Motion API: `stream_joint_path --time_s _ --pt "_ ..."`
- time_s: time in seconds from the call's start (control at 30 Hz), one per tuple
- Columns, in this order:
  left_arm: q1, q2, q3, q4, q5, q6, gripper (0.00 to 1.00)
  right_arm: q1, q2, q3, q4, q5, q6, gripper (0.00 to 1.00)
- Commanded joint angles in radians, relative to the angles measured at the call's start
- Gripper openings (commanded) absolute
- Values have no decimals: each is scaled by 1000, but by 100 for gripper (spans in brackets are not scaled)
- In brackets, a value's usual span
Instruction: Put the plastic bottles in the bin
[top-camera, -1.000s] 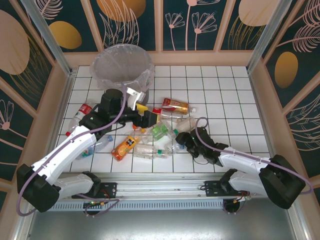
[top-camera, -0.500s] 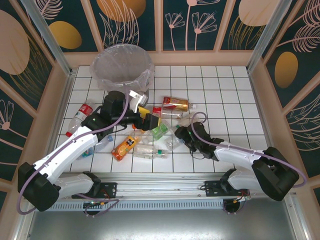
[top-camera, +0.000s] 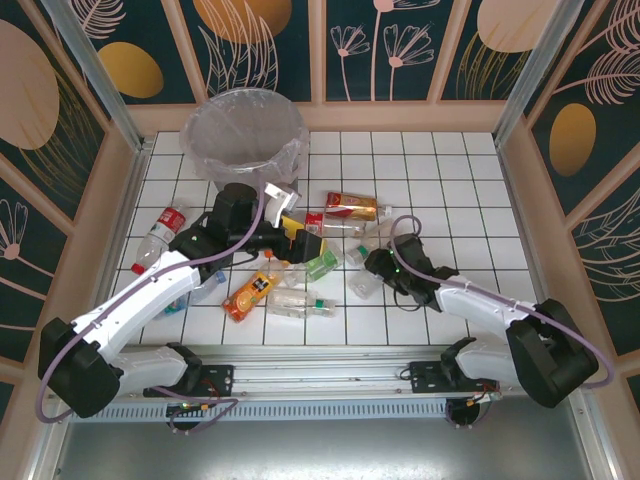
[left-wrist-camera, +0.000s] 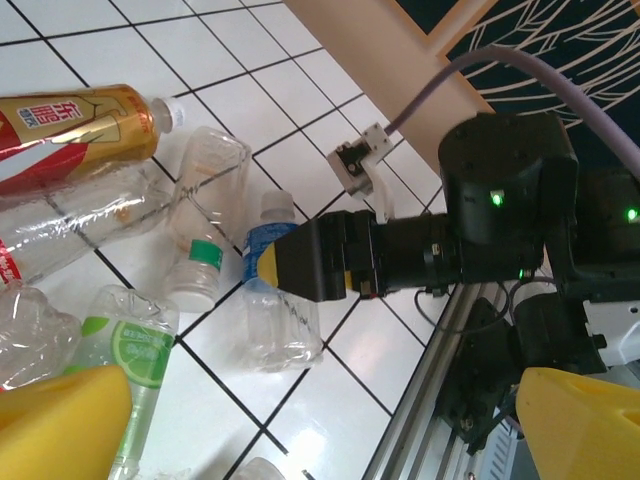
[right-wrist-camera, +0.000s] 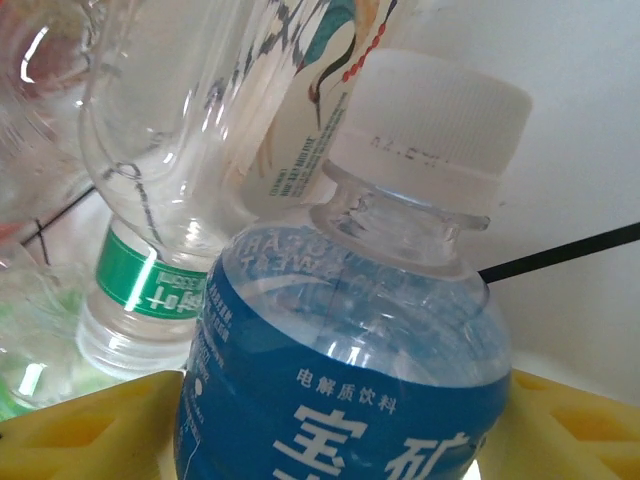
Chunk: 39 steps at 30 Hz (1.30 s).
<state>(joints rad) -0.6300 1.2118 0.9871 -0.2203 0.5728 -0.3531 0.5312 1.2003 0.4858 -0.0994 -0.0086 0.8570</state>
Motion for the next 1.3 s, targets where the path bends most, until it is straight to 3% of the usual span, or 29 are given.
stream_joint_path --time_s 0.0,0.17,0.43,0.67,1.03,1.27 --pt "-9 13 -9 22 25 -1 99 -62 -26 38 -167 -109 -206 72" --pt "-14 29 -8 28 30 -5 99 -108 -10 67 -258 -123 -258 81" --pt "-29 48 1 25 31 -5 98 -116 -36 91 -218 -80 -142 91" --pt "-37 56 3 28 36 -10 99 -117 6 105 -180 -30 -110 76" --pt "-71 72 -8 69 28 -42 99 -119 103 119 -130 -59 -156 76" --pt "-124 102 -8 94 4 -68 99 -120 61 111 -111 -43 -182 65"
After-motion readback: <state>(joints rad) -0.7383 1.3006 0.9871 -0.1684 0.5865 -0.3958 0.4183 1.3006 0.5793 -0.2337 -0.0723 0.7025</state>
